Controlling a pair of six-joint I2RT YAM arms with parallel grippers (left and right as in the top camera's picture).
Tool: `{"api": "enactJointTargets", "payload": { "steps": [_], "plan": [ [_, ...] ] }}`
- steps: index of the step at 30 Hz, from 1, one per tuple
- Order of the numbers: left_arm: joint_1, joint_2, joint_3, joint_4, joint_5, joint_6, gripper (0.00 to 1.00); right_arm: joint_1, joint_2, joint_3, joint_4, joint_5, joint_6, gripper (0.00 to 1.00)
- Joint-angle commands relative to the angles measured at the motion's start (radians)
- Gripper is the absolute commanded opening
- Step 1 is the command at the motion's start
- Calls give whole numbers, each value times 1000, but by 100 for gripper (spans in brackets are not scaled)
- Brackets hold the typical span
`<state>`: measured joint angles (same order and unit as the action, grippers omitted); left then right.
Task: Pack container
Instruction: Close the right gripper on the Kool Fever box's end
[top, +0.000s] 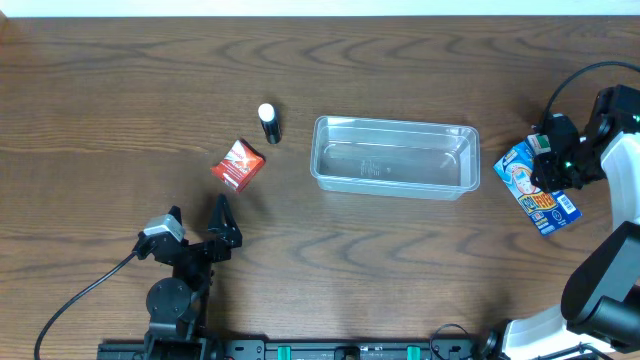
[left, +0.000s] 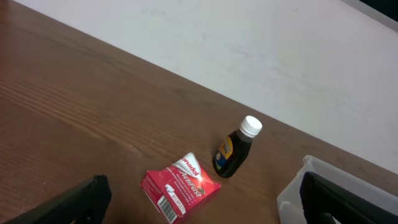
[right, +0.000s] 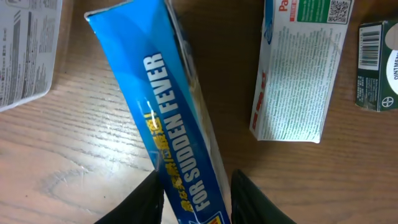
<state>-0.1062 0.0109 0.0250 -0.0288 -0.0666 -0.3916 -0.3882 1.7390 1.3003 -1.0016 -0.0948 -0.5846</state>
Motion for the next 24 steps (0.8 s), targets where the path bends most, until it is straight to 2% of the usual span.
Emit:
{"api": "enactJointTargets", "payload": {
  "steps": [1,9,13,19,24],
  "plan": [
    [5,-7,-21,-36,-27,16,98,-6,2,-1,0,2,4,33],
    [5,-7,-21,-36,-27,16,98,-6,2,-4,11,-1,4,27],
    [5,-7,-21,-36,-27,16,98,-6,2,-8,14,-26,4,27],
    [5,-7,-21,-36,-27,16,98,-6,2,-8,15,-13,4,16],
    [5,-7,-21,-36,-27,16,98,-6,2,-5,15,-6,4,13]
  ]
}}
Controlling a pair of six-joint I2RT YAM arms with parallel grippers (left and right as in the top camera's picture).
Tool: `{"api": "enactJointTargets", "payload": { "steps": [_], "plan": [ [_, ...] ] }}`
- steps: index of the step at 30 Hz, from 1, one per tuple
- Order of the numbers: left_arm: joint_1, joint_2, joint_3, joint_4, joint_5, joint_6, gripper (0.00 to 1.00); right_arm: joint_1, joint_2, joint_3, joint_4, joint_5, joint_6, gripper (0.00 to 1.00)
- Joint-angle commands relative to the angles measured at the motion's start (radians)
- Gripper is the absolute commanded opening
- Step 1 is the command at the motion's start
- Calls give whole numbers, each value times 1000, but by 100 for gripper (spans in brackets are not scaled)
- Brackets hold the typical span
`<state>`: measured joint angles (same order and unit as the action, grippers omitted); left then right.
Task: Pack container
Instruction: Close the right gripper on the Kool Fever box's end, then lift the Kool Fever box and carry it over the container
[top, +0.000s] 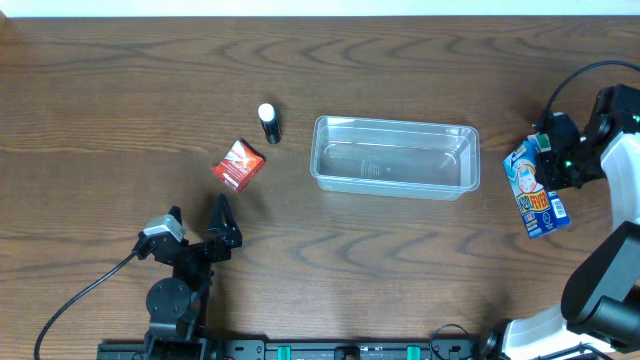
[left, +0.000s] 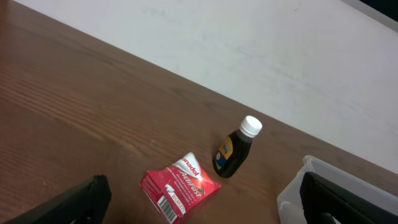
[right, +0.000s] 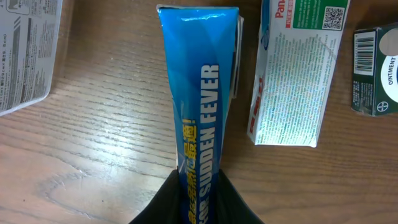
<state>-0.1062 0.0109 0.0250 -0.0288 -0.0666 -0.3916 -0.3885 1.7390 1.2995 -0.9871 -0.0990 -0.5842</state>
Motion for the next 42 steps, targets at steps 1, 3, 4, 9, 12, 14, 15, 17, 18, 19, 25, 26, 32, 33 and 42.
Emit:
{"api": "enactJointTargets", "payload": {
  "steps": [1,3,4,9,12,14,15,17,18,19,25,26,32,33,42],
  "plan": [
    [5,-7,-21,-36,-27,16,98,-5,2,-1,-1,-2,5,13],
    [5,-7,-21,-36,-27,16,98,-3,0,19,-17,-2,11,11],
    [5,-7,-21,-36,-27,16,98,-3,-1,34,-29,-2,11,11],
    [5,-7,-21,-36,-27,16,98,-3,-19,145,-100,44,66,11],
    [5,-7,-21,-36,-27,16,98,-3,-26,228,-155,47,71,10],
    [5,-7,-21,-36,-27,16,98,-3,-29,291,-194,46,72,12],
    [5,-7,-21,-36,-27,16,98,-2,-29,319,-207,42,76,16],
    [5,-7,-21,-36,-27,16,98,6,-29,378,-224,39,114,17],
    [5,-7,-21,-36,-27,16,98,13,-29,402,-229,39,134,16],
    [5,-7,-21,-36,-27,16,98,23,-29,428,-232,39,151,12],
    [5,-7,-21,-36,-27,16,98,141,-29,546,-259,39,149,4],
    [5,-7,-21,-36,-27,16,98,166,-29,557,-258,39,145,4],
    [5,-7,-21,-36,-27,16,98,365,-29,600,-257,51,50,3],
    [5,-7,-21,-36,-27,16,98,404,-29,600,-257,52,39,3],
    [5,-7,-21,-36,-27,16,98,708,-28,599,-228,244,-2,8]
  ]
}}
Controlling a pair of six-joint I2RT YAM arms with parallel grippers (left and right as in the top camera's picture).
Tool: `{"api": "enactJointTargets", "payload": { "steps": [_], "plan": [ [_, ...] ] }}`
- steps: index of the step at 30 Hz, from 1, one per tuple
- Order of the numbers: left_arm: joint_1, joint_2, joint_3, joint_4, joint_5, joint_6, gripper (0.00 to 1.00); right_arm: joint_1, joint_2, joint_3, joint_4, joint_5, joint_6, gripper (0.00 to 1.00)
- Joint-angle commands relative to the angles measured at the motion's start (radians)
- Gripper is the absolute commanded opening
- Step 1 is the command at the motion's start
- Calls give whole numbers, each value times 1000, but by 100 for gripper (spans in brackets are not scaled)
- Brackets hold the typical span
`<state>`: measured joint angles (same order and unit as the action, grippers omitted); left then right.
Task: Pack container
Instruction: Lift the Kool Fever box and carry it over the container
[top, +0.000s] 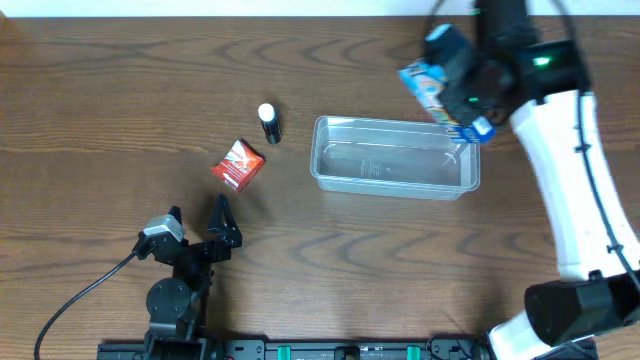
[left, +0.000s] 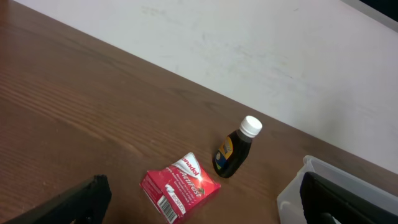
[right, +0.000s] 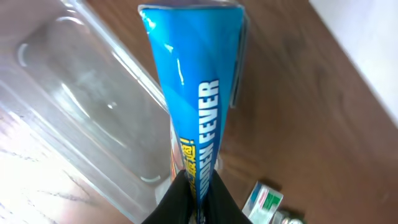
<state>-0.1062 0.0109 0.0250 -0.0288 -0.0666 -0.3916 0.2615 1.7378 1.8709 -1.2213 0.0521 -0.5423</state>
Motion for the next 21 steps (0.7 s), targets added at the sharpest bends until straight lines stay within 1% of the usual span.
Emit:
{"api": "enactJointTargets", "payload": {
  "steps": [1,6,9,21],
  "plan": [
    [5,-7,-21,-36,-27,16,98,80,-27,28,7,105,-55,9],
    [5,-7,-21,-36,-27,16,98,145,-25,26,10,143,-66,8],
    [5,-7,-21,-36,-27,16,98,145,-24,19,10,138,-65,4],
    [5,-7,-21,-36,-27,16,98,144,-13,-58,33,131,-96,4]
  ]
}}
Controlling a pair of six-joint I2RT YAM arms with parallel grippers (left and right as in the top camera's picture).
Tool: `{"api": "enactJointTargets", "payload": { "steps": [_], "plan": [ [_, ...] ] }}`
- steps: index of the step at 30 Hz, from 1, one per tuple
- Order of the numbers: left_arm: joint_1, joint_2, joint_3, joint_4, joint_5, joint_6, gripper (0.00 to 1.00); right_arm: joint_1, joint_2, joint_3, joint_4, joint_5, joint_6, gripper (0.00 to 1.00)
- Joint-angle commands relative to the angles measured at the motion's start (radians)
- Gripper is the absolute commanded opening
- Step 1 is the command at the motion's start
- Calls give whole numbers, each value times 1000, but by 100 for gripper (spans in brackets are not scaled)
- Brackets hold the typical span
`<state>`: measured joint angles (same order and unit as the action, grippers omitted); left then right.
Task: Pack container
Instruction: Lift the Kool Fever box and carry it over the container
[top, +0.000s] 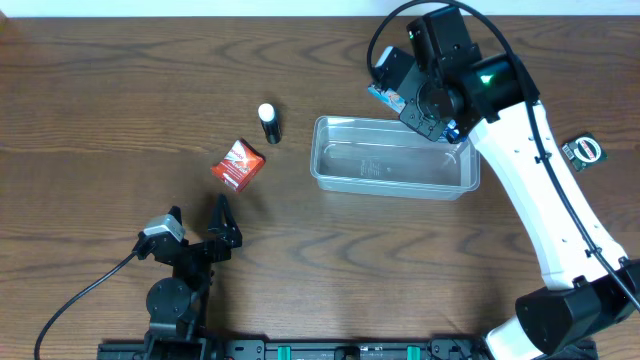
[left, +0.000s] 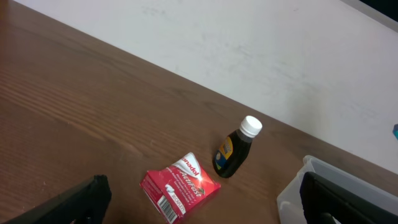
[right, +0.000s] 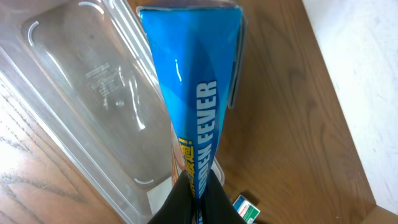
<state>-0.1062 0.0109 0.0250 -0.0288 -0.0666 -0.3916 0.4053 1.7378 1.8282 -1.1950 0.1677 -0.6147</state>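
Note:
A clear plastic container (top: 395, 158) lies empty at the table's middle. Over its far rim my right gripper (top: 425, 100) is shut on a blue fever-patch box (right: 193, 93), held edge-on above the container (right: 74, 68). A red Panadol box (top: 237, 165) and a small dark bottle with a white cap (top: 269, 123) lie left of the container, also seen as the red box (left: 180, 186) and the bottle (left: 235, 149). My left gripper (top: 197, 228) rests open near the front edge, nothing between its fingers (left: 68, 202).
A green round-labelled ointment box (top: 583, 151) lies at the right. A small green-and-white box (right: 246, 208) shows beyond the container's end. A white surface (left: 261, 50) borders the table's far side.
My right gripper with the blue box has moved left along the container's far rim. The ointment box at the right has come into view. The left arm has not moved.
My right gripper closed around the blue box lying flat at the table's right end, then the box stood on edge in the shut jaws. Later it was held high over the container's far right corner, and now farther left over the far rim.

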Motion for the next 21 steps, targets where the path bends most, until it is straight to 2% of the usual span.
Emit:
{"api": "enactJointTargets", "payload": {
  "steps": [1,15,21],
  "plan": [
    [5,-7,-21,-36,-27,16,98,0,-10,-21,5,16,-32,4],
    [5,-7,-21,-36,-27,16,98,-1,3,-84,-76,16,-111,2],
    [5,-7,-21,-36,-27,16,98,-1,3,-166,-79,9,-233,5]
  ]
}}
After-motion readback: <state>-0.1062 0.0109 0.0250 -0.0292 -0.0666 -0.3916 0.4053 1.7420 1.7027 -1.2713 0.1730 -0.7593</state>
